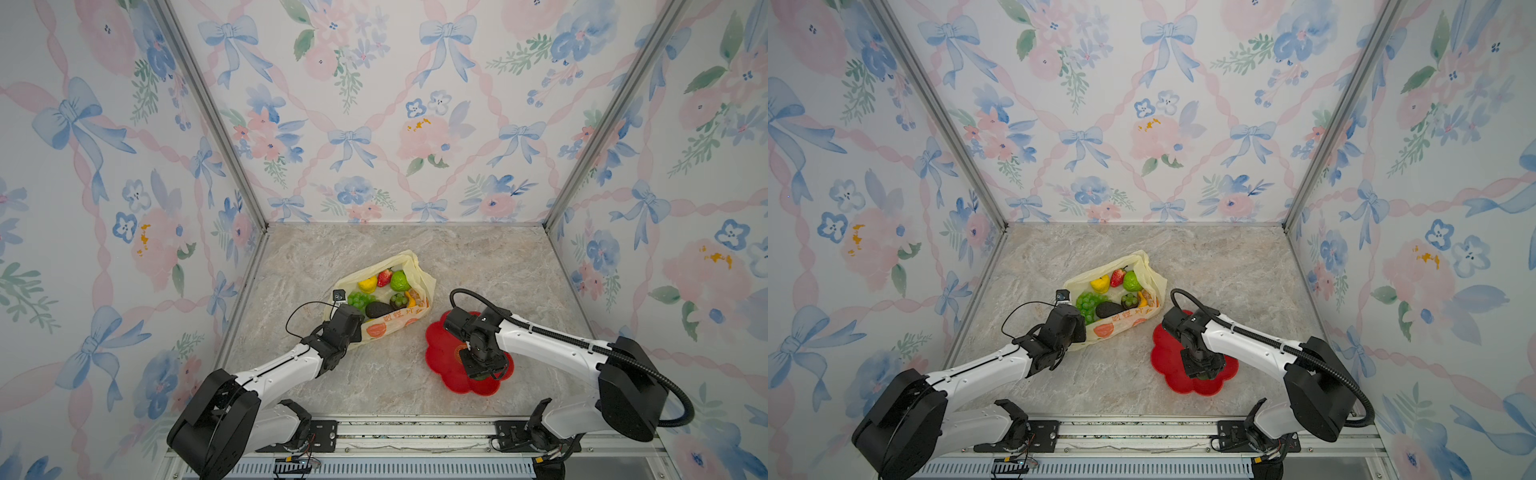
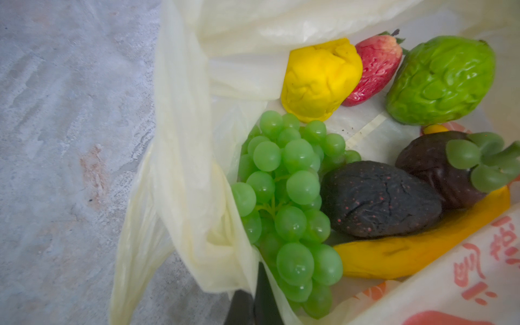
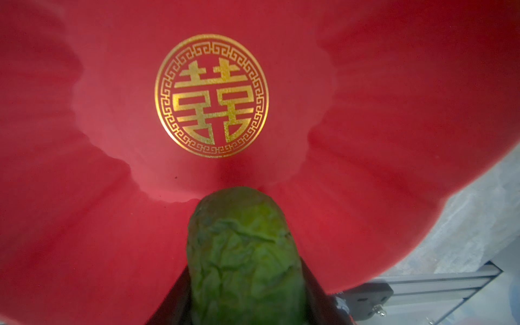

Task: Take fruits out of the plastic bag
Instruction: Place the fruit on the plate.

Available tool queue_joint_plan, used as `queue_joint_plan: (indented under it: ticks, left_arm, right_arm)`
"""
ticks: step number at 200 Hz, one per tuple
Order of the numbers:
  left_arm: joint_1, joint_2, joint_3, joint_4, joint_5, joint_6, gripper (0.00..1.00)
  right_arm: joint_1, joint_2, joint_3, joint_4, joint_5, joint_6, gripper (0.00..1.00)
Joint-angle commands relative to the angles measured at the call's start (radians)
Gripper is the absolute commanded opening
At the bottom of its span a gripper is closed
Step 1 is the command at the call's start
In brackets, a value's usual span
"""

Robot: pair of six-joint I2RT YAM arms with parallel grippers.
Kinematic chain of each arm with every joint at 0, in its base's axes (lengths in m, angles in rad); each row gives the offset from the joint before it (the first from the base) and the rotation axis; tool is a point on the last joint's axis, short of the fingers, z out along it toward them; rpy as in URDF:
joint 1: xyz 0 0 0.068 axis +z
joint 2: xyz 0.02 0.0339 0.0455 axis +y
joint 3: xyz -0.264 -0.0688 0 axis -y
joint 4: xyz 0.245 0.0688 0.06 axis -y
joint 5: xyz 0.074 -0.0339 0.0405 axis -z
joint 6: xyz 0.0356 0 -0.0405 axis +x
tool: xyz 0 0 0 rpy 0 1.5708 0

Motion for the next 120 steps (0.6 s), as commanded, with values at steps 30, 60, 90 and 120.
queue_joint_plan:
  ticks: [30,60,90,120]
  left_arm:
    - [-0.006,0.008,-0.003,0.01,-0.012,0.022,0.0]
    - [-0.006,0.005,-0.004,0.01,-0.012,0.022,0.0]
    - [-0.006,0.001,-0.006,0.012,-0.012,0.022,0.0]
    - [-0.006,0.002,-0.006,0.01,-0.012,0.023,0.0]
  right_arm:
    - [0.03,0.02,-0.028,-0.019,0.001,0.059,0.47]
    - [0.035,0.018,-0.029,-0.016,0.007,0.063,0.54]
    - [0.033,0.019,-0.023,-0.021,0.021,0.062,0.58]
    - [0.036,0.021,0.001,-0.041,0.038,0.057,0.62]
